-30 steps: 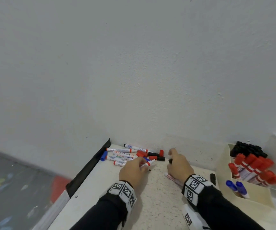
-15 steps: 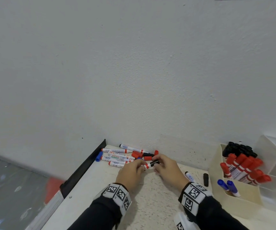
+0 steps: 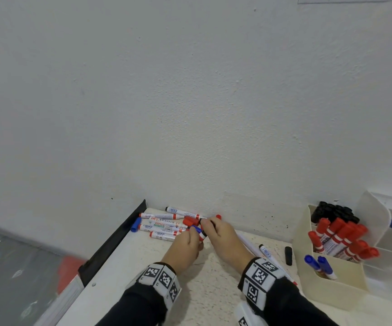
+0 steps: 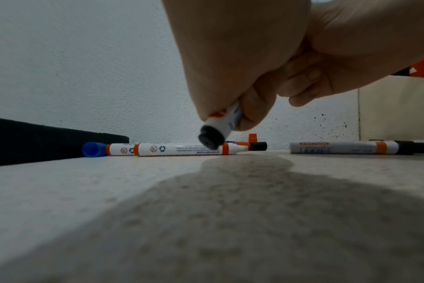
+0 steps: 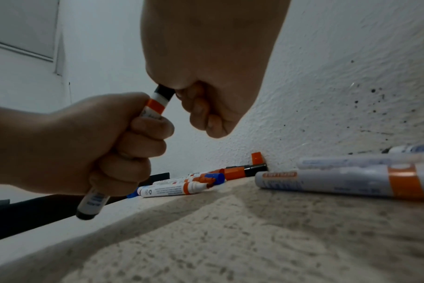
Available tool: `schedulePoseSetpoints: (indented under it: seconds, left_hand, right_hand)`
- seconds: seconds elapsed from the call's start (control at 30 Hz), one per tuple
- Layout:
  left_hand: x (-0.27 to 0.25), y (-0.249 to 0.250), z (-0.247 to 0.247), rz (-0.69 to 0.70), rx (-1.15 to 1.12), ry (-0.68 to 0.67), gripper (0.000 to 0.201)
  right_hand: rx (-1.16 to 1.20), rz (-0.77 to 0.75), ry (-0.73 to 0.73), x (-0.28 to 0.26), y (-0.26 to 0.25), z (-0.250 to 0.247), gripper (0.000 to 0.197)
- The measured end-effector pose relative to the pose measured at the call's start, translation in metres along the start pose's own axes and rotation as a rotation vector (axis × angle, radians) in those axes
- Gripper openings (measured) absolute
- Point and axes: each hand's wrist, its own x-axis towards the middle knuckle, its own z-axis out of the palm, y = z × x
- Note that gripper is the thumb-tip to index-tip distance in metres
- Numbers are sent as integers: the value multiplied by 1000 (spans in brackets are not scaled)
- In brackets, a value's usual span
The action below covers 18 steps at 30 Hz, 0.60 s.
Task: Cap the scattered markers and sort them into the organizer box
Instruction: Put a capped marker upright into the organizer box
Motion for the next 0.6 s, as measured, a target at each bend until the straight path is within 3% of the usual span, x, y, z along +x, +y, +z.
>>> schedulePoseSetpoints:
  seconds: [0.07,0.17,0.27,0.37,0.47,0.6]
  left_hand:
    - [0,-2,2,-54,-57,61,17]
    - [2,-1,2,-90,-231,19,35]
    - [5,-7,2,-66,-292,35,33]
    - [7,-15,-3,-151,-86,45,21]
    - [6,-22,-10,-260,304,-15,29]
    - [2,-23,-14,-281,509,-155,41]
  right_hand:
    - [-29,-3,-24,-1,-2,-3,35]
    - [-120,6,-39,-2,-3,-12,30]
    - [-114,53,-4,-3,-6,-28,20]
    - [8,113,144,-5,-16,-59,9]
    - [-37,171,284,-7,-21,-104,9]
    - [-175,327,410,-27,-17,-165,22]
